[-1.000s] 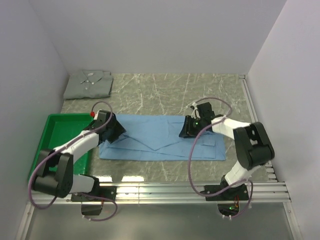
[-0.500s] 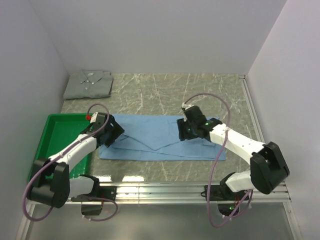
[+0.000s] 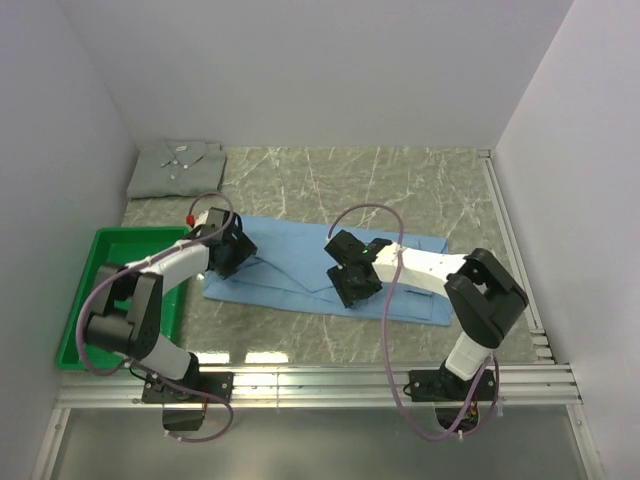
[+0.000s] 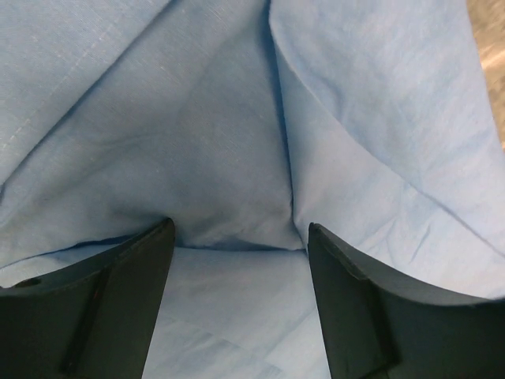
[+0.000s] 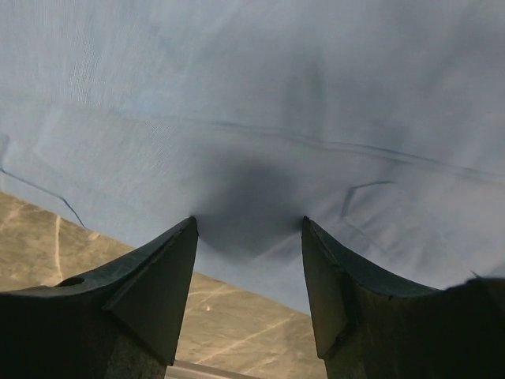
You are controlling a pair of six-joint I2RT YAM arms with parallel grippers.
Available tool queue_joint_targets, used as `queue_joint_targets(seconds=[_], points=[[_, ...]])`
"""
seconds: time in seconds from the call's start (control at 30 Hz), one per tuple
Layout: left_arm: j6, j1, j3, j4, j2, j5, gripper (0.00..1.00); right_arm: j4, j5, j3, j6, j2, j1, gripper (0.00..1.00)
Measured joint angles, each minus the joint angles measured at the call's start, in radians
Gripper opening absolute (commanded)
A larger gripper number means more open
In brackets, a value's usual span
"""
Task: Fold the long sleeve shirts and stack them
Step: Fold the shirt
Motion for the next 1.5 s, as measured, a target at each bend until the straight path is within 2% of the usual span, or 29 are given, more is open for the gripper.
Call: queue_joint_targets(seconds=[0.23,0.5,0.77,0.83,1.0,1.13,1.33,1.5], points=[[0.088,-0.001,0.214,0.012,0.209,0.000,0.75,-0.031,-0.042,0.036,-0.015,0.062,0.047,0.62],[0.248,-0.027,0.591,0.013,0.507,0.021,0.76,-0.021,-0.199,0.092,-0.037,0.101,0.117,0.61],[0.426,-0.068,0.944,0.072,0.765,0.071,0.81,0.004,-0.311,0.280,-0.030,0.231,0.186,0.61],[0.466,-0.082,0.978,0.107,0.796,0.079,0.81,0.019,-0.320,0.319,-0.030,0.242,0.185,0.61],[0.532,-0.101,0.981,0.160,0.801,0.086,0.83,0.034,-0.266,0.364,-0.038,0.220,0.182,0.61],[0.522,-0.100,0.966,0.149,0.747,0.037,0.82,0.024,-0.175,0.295,-0.039,0.101,0.141,0.62],[0.378,-0.098,0.841,0.043,0.469,-0.150,0.83,-0.035,-0.054,0.168,-0.032,-0.105,-0.007,0.63],[0.231,-0.142,0.721,-0.029,0.290,-0.219,0.81,-0.088,-0.033,0.076,-0.023,-0.150,-0.050,0.63]])
